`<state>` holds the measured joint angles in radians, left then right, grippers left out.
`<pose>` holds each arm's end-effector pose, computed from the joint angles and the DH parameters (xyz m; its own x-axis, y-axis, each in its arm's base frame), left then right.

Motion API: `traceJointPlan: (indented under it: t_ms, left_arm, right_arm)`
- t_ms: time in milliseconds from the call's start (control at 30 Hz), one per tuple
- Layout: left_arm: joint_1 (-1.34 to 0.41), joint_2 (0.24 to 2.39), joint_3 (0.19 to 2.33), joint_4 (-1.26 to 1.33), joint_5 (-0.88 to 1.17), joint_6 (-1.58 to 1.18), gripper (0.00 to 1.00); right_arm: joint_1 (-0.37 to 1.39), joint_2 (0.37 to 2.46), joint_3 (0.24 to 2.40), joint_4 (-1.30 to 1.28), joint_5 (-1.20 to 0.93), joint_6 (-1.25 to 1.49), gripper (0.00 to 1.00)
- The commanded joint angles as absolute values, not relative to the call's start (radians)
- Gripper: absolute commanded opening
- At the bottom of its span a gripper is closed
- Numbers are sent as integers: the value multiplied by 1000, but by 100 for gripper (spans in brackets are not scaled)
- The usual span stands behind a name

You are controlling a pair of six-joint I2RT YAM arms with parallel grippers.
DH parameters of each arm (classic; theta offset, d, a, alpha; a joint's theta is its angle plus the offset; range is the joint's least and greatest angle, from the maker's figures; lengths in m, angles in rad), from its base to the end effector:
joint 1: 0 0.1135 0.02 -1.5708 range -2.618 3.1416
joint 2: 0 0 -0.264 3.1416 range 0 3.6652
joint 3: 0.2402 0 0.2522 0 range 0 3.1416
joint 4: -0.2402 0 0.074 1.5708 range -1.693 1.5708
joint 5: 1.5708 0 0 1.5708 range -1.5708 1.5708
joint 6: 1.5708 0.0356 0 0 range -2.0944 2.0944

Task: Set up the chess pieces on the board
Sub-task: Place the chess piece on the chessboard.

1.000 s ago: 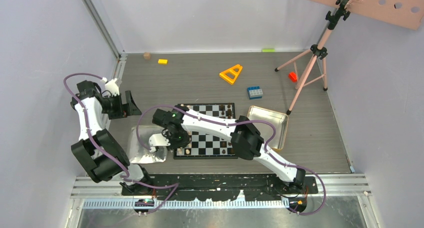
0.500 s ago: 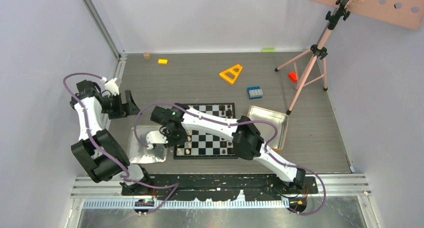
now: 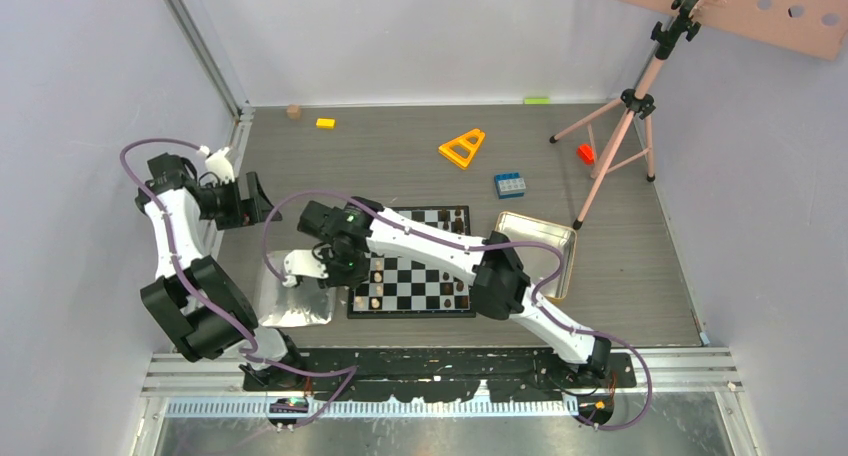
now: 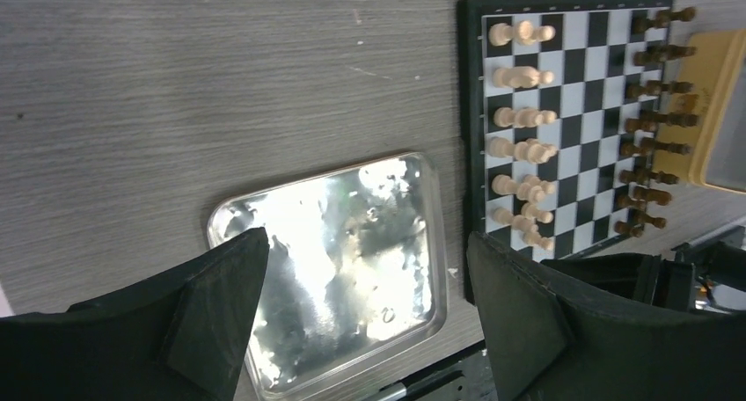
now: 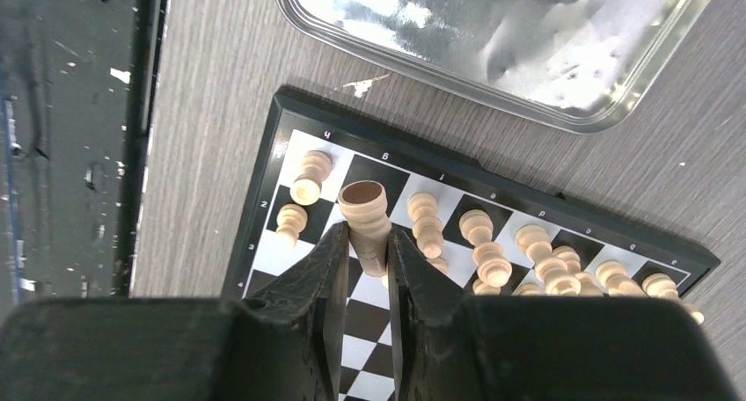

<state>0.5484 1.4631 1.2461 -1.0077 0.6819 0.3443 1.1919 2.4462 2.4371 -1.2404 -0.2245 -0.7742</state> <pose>0.2491 0.1259 0.2862 -0.8307 -0.2004 -0.5195 0.0617 0.8941 -0.4436 0.1785 0.4698 0.2373 0.4005 -0.8367 -0.3735 -0.9116 -0.4052 -0.0698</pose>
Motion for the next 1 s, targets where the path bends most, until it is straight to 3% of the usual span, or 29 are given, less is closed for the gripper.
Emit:
traceJointPlan:
  t_ms: [0, 200, 400, 700, 967]
  left_arm:
    - [557, 1448, 1299, -1019, 841, 328, 85]
    - [523, 1444, 1305, -1012, 1069, 236, 81]
    - [317, 1395, 1238, -777, 1167, -4, 80]
    - [14, 1388, 1220, -418, 1082, -373, 76]
    - [-41, 1503, 1203, -370, 1100, -489, 63]
  right_arm:
    - [1158, 2288, 2464, -1226, -275, -645, 8]
    - [1086, 2110, 2244, -1055, -153, -505, 8]
    - [996, 1990, 2091, -932, -28, -383, 8]
    - [946, 1946, 2037, -872, -3, -326, 7]
    - [920, 1926, 2018, -836, -6, -272, 7]
